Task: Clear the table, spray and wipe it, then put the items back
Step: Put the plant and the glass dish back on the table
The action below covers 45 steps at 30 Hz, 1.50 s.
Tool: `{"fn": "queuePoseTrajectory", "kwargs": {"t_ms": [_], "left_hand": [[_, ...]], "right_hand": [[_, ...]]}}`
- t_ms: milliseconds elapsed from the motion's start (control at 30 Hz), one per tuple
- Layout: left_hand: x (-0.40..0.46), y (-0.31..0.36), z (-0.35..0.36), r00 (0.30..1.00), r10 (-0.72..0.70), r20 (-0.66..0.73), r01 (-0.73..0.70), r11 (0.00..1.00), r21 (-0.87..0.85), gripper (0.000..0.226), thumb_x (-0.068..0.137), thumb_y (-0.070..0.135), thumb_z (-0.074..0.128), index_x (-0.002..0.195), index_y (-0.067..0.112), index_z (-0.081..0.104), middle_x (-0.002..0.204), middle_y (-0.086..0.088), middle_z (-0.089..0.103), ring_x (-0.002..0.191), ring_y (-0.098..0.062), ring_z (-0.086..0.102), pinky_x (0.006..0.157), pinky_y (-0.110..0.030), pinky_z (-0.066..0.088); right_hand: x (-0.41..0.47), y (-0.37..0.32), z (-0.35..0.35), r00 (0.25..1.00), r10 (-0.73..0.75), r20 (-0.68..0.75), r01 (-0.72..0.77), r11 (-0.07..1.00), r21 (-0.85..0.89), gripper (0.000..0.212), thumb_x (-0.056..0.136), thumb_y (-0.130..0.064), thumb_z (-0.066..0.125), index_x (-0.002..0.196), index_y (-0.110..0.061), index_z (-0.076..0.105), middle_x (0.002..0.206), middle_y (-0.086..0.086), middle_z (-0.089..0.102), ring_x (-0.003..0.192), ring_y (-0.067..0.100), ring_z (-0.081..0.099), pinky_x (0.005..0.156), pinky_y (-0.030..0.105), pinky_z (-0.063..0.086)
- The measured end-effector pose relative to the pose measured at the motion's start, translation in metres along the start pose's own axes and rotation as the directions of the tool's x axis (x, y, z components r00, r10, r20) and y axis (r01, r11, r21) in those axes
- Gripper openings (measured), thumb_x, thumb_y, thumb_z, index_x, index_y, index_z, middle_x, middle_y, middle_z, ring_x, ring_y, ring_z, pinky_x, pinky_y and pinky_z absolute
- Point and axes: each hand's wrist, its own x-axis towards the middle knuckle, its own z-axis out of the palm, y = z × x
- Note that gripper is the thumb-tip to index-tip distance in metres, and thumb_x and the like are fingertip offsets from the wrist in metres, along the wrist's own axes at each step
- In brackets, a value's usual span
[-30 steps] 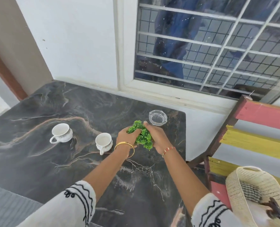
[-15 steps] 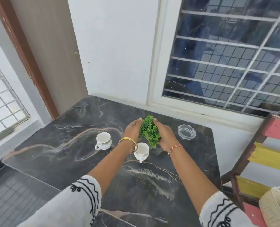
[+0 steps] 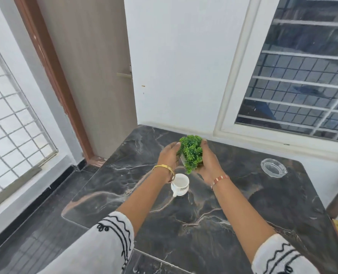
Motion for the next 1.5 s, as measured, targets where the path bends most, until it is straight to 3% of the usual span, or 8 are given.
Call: {"fn": "queuePoseTrajectory", "kwargs": {"t_ms": [133,400,533,733,1100,1233,1333,1500], "left_hand": [[0.014,0.004,-0.013,0.999,-0.022,-0.033,0.022,1.000,0.004,0.039,0.093,0.019,0.052,0.129,0.007,0.046,0.096,-0.004,0.058,0.079,-0.016,0.053,0.070,-0.024,0.044],[0.035,0.008,-0.048,0.986,-0.018,-0.165,0.015,1.000,-0.019,0.040,0.091,0.020,0.053,0.127,0.006,0.048,0.121,-0.015,0.059,0.111,-0.027,0.058,0.096,-0.038,0.049],[0.057,0.015,-0.071,0.984,-0.037,-0.173,0.033,0.999,-0.027,0.024,0.092,0.018,0.051,0.114,0.010,0.052,0.094,-0.009,0.061,0.084,-0.019,0.058,0.069,-0.026,0.050],[0.120,0.030,-0.100,0.985,-0.090,-0.149,0.098,0.994,0.052,0.023,0.092,0.026,0.051,0.111,0.014,0.057,0.082,0.000,0.054,0.074,-0.011,0.047,0.064,-0.021,0.037],[0.280,0.044,-0.156,0.978,-0.203,-0.054,0.209,0.967,0.145,0.021,0.094,0.022,0.045,0.075,0.019,0.055,0.077,-0.002,0.053,0.072,-0.013,0.049,0.061,-0.020,0.036],[0.316,0.037,-0.167,0.971,-0.231,-0.066,0.238,0.962,0.134,0.010,0.092,0.026,0.049,0.093,0.018,0.055,0.094,-0.004,0.055,0.089,-0.018,0.051,0.068,-0.024,0.037],[0.331,0.034,-0.170,0.967,-0.250,-0.046,0.253,0.966,0.052,0.009,0.094,0.018,0.047,0.102,0.016,0.051,0.088,0.001,0.055,0.078,-0.010,0.050,0.065,-0.018,0.037],[0.342,0.035,-0.174,0.971,-0.237,-0.020,0.238,0.969,0.063,0.040,0.094,0.008,0.046,0.133,0.006,0.038,0.099,0.000,0.054,0.094,-0.010,0.051,0.086,-0.018,0.038]], "right_hand": [[0.012,0.004,0.008,0.999,0.001,0.053,0.000,1.000,-0.009,0.053,0.087,-0.060,0.046,0.107,-0.015,0.065,0.109,0.012,0.069,0.102,0.028,0.065,0.091,0.047,0.052],[0.041,0.024,0.047,0.981,0.088,0.173,-0.082,0.996,-0.042,0.048,0.083,-0.055,0.058,0.103,-0.013,0.066,0.108,0.013,0.069,0.100,0.028,0.066,0.088,0.047,0.054],[0.059,0.038,0.072,0.978,0.118,0.170,-0.117,0.993,-0.015,0.044,0.083,-0.050,0.061,0.104,-0.010,0.065,0.105,0.014,0.069,0.094,0.027,0.066,0.085,0.045,0.055],[0.118,0.037,0.110,0.986,0.128,0.103,-0.118,0.988,-0.098,0.056,0.080,-0.050,0.065,0.114,-0.005,0.061,0.109,0.013,0.068,0.100,0.026,0.066,0.083,0.040,0.056],[0.253,0.056,0.188,0.983,0.150,-0.104,-0.166,0.972,-0.168,0.060,0.080,-0.055,0.063,0.114,-0.005,0.061,0.110,0.013,0.068,0.099,0.026,0.067,0.085,0.043,0.056],[0.288,0.063,0.199,0.977,0.136,-0.162,-0.167,0.967,-0.193,0.063,0.079,-0.058,0.062,0.111,-0.003,0.063,0.106,0.012,0.069,0.097,0.026,0.067,0.086,0.045,0.056],[0.305,0.064,0.204,0.974,0.137,-0.181,-0.179,0.954,-0.240,0.067,0.075,-0.064,0.061,0.108,-0.005,0.064,0.104,0.011,0.071,0.095,0.026,0.068,0.089,0.045,0.055],[0.315,0.064,0.211,0.982,0.146,-0.121,-0.169,0.964,-0.204,0.042,0.084,-0.057,0.056,0.090,-0.017,0.066,0.108,0.010,0.069,0.104,0.026,0.064,0.094,0.044,0.052]]}}
